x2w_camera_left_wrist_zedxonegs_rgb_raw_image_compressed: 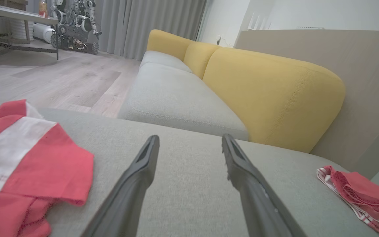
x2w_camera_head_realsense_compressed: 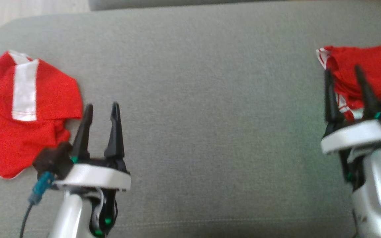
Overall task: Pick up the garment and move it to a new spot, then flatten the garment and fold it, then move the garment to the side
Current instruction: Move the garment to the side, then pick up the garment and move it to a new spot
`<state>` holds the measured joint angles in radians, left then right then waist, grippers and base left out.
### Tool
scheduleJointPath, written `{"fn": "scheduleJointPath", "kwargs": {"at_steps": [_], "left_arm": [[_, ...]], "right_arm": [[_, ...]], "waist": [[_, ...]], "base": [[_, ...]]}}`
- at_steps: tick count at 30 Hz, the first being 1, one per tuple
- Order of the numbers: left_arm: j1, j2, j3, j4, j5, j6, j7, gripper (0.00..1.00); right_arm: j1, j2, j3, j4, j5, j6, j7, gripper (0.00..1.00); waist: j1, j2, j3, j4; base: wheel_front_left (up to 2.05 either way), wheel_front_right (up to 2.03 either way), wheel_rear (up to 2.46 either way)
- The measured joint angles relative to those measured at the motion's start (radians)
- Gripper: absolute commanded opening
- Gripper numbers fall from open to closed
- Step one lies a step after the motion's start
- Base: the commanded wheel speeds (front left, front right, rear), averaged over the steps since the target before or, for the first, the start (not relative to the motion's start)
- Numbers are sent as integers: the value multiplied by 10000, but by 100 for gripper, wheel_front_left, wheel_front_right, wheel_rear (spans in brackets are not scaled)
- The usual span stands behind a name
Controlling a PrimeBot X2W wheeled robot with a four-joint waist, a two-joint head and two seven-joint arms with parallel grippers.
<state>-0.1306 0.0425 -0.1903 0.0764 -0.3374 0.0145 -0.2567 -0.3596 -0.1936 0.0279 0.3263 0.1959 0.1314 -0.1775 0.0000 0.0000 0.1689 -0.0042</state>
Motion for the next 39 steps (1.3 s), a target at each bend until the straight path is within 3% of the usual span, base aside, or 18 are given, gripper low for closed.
{"fn": "scheduleJointPath", "kwargs": {"at_steps": [12,28,39], "left_arm": [[1268,12,-219,259,-12,-155,2,100],[1385,12,-188,215,-12,-146,2,100],[1373,10,-50,146,-12,-140,2,100]], "right_arm": [[2328,1260,-564,-798,-999,0,-667,100],[2717,1444,-623,-991,-1358,0,-734,100],[2704,1450,-176,-961,-1377,0,-734,100]], "waist": [[0,0,-1108,505],[0,0,-1341,242],[0,0,-1217,819]], "base": [[0,0,0],[0,0,0],[0,0,0]]}}
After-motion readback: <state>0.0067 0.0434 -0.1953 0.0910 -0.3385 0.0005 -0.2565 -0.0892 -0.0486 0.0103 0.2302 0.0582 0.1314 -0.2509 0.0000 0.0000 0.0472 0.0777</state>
